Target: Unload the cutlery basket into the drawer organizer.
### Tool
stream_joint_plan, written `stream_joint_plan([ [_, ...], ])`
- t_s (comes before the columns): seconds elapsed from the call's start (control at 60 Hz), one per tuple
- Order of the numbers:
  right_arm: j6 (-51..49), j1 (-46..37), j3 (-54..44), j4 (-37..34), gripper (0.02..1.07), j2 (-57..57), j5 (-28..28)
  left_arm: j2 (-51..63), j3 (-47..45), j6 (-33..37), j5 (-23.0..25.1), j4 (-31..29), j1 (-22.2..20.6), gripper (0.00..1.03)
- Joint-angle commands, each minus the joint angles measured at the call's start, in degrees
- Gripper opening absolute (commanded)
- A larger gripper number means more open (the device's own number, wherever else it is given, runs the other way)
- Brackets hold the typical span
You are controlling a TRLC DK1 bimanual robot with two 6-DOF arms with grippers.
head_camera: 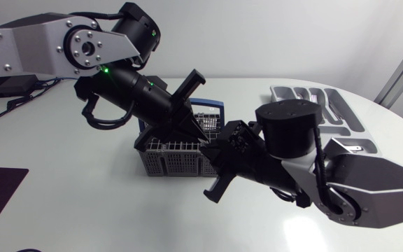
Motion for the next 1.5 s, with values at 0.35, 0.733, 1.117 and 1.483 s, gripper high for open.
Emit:
stream_joint_plan([
  [0.35, -0.6, -0.6, 0.5, -5.2, 0.07, -0.6, -1.5, 0.5, 2.2, -1.4, 2.1, -0.2, 3.0, 0.75],
  [0.733, -6.3, -9.8, 0.4, -19.0, 0.07, -8.1, -11.3, 0.1, 1.5, 4.9, -6.8, 0.6, 6.0, 0.95],
  [1.117, -16.7, -32.1, 2.1, -31.5, 0.07, -10.8, -24.2, -0.3, -2.3, 16.9, -14.9, -1.3, 9.5, 0.98],
  [1.483, -43.5, -48.8, 9.1, -44.0, 0.07, -1.8, -31.2, -2.7, -5.8, 20.4, -17.2, -0.9, 11.6, 0.98],
])
